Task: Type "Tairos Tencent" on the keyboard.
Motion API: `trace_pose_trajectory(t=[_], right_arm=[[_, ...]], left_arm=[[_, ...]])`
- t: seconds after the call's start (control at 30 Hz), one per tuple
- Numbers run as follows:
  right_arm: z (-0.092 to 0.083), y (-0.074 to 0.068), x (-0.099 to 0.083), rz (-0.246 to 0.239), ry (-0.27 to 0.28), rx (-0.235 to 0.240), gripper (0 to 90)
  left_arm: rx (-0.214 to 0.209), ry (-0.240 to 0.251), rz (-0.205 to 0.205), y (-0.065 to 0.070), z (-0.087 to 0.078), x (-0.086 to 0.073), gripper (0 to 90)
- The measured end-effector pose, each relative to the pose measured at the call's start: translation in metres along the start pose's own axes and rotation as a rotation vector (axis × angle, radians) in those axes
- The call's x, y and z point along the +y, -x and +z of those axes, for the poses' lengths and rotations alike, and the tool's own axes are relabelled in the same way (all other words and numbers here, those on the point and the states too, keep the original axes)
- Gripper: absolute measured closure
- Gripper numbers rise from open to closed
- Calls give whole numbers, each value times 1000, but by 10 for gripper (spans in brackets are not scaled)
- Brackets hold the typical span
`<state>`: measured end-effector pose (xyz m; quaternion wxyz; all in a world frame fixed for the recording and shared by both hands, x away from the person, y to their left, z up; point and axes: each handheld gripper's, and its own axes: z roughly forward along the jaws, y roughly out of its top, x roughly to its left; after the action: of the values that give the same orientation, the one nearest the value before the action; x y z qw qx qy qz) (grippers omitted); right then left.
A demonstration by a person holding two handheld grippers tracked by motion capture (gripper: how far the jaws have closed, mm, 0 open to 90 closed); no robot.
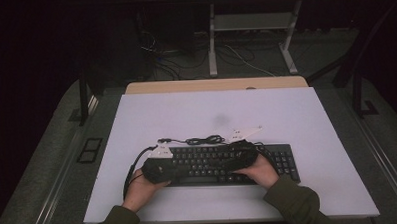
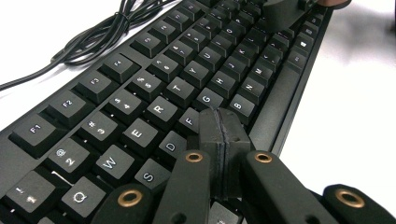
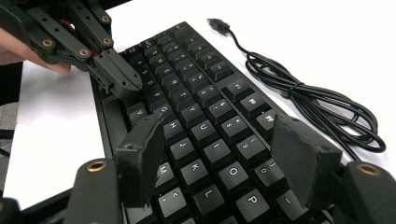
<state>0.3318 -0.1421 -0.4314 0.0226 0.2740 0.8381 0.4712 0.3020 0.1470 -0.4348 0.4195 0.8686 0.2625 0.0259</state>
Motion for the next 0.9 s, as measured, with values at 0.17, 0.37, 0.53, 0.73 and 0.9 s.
trace_pose_trajectory(t=[0.17, 0.37, 0.53, 0.73, 0.9], right_arm=[[-1, 1, 0, 5, 2, -2, 344], [-1, 0, 0, 9, 5, -3, 344], [-1, 0, 0, 9, 7, -3, 344], [-2, 1, 1, 9, 10, -2, 344], [-2, 1, 1, 9, 10, -3, 344]], left_arm=[[-6, -3, 2, 0, 1, 0, 888], [-17, -15, -1, -2, 2, -2, 889], [-13, -15, 3, -1, 2, -2, 889], [-11, -6, 4, 0, 0, 0, 889], [-9, -9, 8, 0, 0, 0, 889]])
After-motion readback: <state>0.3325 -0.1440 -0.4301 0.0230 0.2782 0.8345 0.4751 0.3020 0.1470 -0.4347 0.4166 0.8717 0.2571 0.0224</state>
